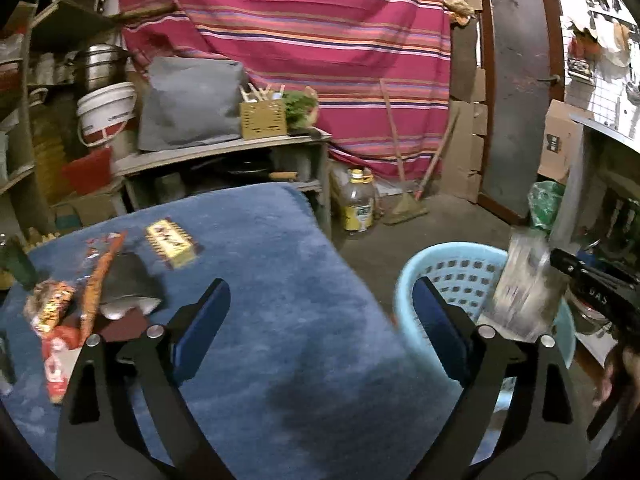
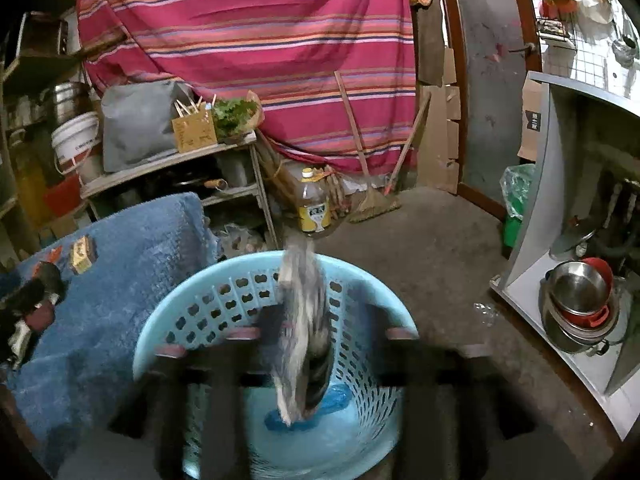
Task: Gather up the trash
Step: 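Carry both held bags over the light blue basket and open both tools, then return to the table and grasp the white cloth with the right tool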
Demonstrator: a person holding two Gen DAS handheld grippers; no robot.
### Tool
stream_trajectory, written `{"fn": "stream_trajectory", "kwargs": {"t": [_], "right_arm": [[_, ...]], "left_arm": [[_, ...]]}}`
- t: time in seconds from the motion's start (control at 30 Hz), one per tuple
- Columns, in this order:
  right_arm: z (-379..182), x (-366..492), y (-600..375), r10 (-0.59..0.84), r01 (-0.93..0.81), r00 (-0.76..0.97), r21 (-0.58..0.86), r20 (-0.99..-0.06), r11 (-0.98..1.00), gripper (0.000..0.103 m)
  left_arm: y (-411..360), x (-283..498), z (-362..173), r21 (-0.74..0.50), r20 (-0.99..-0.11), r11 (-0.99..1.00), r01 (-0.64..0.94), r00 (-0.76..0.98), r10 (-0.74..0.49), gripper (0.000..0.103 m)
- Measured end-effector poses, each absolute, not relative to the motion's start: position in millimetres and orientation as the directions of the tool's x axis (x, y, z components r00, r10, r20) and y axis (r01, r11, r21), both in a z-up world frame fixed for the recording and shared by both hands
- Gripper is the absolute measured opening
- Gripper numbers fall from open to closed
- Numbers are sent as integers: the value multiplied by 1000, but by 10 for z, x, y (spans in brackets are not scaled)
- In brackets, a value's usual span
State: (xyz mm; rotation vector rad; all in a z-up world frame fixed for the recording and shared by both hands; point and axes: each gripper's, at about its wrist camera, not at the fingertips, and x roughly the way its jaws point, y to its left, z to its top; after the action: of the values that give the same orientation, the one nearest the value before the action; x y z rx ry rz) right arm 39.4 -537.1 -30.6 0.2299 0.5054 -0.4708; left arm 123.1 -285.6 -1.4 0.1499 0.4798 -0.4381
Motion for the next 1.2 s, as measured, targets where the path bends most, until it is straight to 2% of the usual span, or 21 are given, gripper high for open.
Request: {"fn": "stream_trajectory", "kwargs": {"t": [0.03, 0.13, 0.37, 0.47, 0.6, 0.9, 1.03, 1.2], "right_arm": [[-314, 404, -5348, -383, 490, 771, 88, -509, 867, 64], [-325, 448, -5321, -391, 495, 758, 71, -522, 866, 65], [-195, 482, -5107, -396, 486, 775, 64, -492, 872, 77], [-136, 557, -4894, -381, 455, 791, 45, -480, 889, 78], [-77, 685, -4515, -334, 392, 817, 28, -470, 920, 80], [-79, 946, -3548, -221, 238, 859, -21, -462, 971, 84], [-126, 1084, -3223, -161, 188, 862, 8, -481, 982, 90], [-220, 1248, -2881, -107, 133, 853, 15, -511, 991, 91]], "left_arm": [[-2764, 1226, -6, 53, -471, 903, 426, 808, -353, 90], [-2533, 1211, -1, 90, -461, 919, 383, 834, -303, 93], [-1885, 1296, -6, 44, -458, 954, 296, 855, -244, 96], [-1639, 1311, -36, 32, -465, 966, 257, 859, -214, 97], [-1293, 1299, -72, -10, -461, 977, 213, 866, -193, 97], [-642, 1274, -22, 13, -449, 995, 101, 889, -84, 98], [-362, 1319, -56, 28, -460, 999, 26, 888, -10, 98], [-12, 1362, -121, 8, -489, 999, -37, 871, 37, 98]]}}
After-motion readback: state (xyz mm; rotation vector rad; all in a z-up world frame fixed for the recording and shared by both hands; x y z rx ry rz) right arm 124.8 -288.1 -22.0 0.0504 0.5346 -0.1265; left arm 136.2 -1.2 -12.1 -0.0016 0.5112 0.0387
